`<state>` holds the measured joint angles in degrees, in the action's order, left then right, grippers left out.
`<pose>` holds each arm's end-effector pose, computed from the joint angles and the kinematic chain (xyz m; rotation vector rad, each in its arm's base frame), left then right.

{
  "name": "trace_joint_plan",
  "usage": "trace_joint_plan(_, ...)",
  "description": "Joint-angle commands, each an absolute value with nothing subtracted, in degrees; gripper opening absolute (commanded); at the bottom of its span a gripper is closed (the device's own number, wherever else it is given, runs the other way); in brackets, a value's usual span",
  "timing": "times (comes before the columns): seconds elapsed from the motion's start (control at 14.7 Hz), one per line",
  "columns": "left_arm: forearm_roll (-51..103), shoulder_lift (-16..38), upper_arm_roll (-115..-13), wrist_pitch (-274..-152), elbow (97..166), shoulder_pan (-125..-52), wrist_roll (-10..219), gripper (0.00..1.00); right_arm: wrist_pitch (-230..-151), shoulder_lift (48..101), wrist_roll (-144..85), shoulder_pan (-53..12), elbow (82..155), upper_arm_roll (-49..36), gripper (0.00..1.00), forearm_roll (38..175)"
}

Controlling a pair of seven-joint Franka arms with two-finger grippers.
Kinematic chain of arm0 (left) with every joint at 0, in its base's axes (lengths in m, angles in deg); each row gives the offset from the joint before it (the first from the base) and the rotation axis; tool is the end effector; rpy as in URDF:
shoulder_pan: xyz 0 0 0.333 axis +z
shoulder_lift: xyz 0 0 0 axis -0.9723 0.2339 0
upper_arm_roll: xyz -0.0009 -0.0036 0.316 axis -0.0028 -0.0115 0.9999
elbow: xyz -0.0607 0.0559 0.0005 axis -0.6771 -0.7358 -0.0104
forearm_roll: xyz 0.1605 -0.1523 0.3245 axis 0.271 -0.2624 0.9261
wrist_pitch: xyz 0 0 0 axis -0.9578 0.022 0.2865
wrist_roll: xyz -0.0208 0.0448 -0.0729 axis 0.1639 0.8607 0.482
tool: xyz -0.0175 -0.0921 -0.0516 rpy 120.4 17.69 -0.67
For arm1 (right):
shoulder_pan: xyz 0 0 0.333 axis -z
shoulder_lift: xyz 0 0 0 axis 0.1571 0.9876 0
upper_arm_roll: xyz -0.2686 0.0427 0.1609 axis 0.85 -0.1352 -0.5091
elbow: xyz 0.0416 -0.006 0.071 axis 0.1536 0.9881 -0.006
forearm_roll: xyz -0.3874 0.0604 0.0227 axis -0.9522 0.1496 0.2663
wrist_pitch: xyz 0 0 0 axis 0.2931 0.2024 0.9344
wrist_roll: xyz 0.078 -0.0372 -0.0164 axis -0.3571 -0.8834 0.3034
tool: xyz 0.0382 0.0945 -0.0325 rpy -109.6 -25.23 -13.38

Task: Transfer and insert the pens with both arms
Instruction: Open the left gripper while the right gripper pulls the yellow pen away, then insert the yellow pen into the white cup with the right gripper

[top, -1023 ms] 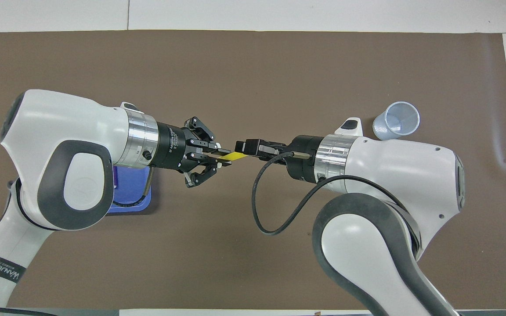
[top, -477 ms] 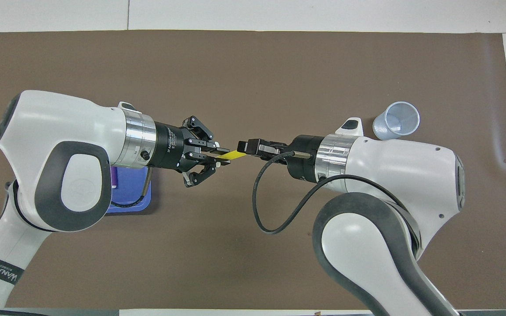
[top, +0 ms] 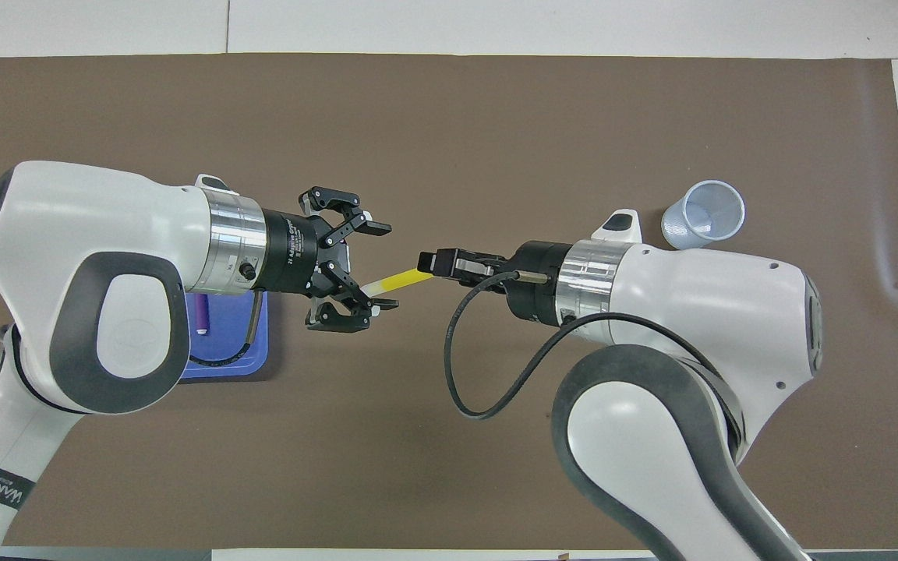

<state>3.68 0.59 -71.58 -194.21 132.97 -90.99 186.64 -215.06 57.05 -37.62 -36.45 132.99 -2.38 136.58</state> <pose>0.5081 -0.2793 0.5103 1.7426 1.8665 -0.7867 0.5001 0.2883 0.5031 -2.2328 0.2052 -0.2228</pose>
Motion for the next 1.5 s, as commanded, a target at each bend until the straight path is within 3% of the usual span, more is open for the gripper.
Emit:
trace_joint_plan(0.0, 3.3, -1.3, -71.1, -194.2, 134.8, -89.5, 184.2, 1.00, -213.3, 56.7, -36.1, -35.6, 133.4, -2.2, 0.00, 134.3)
trace_joint_plan(0.34, 7.8, -1.3, -71.1, -188.5, 134.3, -84.2, 173.1, 1.00, -203.4, 56.8, -34.4, -26.4, 131.9, -2.1, 0.00, 116.6)
trace_joint_plan(0.68, 16.0, -1.3, -71.0, -182.7, 134.1, -77.4, 160.8, 1.00, -198.7, 57.0, -34.2, -20.5, 129.8, -2.1, 0.00, 100.0)
trace_joint_plan(1.02, 35.3, -0.6, -71.0, -177.3, 134.6, -74.2, 135.9, 1.00, -189.3, 61.1, -31.3, -14.5, 119.3, -2.0, 0.00, 82.5)
trace_joint_plan(1.23, 40.3, -0.3, -71.0, -178.4, 136.9, -69.1, 113.0, 1.00, -189.9, 62.9, -30.9, -12.1, 115.8, -2.0, 0.00, 78.2)
trace_joint_plan(1.43, 44.0, 1.1, -70.9, -185.9, 140.2, -66.0, 96.1, 1.00, -195.9, 65.2, -24.2, -7.4, 115.6, -1.9, 0.00, 77.5)
